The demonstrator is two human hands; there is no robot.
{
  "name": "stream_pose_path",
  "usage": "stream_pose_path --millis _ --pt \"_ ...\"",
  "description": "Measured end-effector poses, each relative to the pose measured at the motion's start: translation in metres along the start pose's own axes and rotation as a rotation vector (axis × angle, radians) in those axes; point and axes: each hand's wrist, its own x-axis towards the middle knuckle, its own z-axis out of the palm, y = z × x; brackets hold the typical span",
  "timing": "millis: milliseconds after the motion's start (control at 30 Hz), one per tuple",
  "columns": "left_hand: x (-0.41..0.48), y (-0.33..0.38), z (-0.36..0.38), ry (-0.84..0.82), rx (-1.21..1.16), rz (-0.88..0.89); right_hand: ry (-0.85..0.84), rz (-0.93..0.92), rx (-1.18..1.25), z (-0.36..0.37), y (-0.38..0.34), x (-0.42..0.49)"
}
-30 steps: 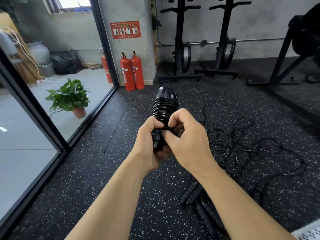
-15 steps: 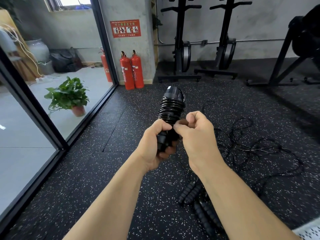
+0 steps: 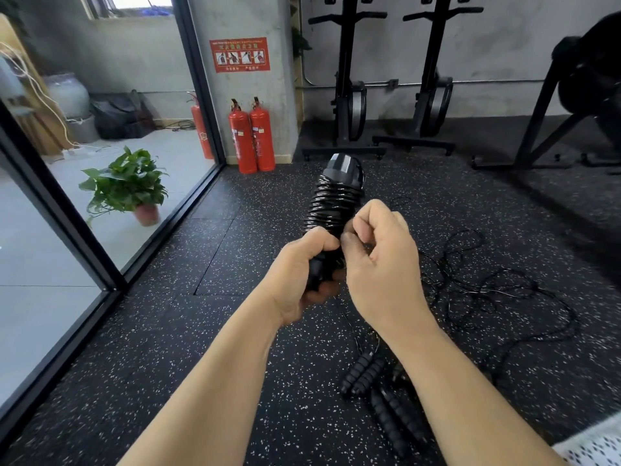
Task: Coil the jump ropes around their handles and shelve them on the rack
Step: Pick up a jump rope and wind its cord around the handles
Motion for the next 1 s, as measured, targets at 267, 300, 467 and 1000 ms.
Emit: stream_pose_path --millis 267,300,467,1000 --pt "-0.006 0.0 0.0 -0.125 -0.277 -0.074 0.104 0.324 0.462 0.012 -0.012 0.004" --pt "-0.006 0.0 0.0 -0.137 -0.319 -0.085 0.103 0.316 0.468 0.014 -0.013 0.004" --pt "-0.007 0.004 -0.012 -0.093 -0.401 -0.076 0.0 0.073 0.212 0.02 -0.012 0.001" --pt "-0.006 -0.001 -0.02 -0.097 -0.252 -0.039 0.064 0.361 0.611 0.026 -0.021 0.005"
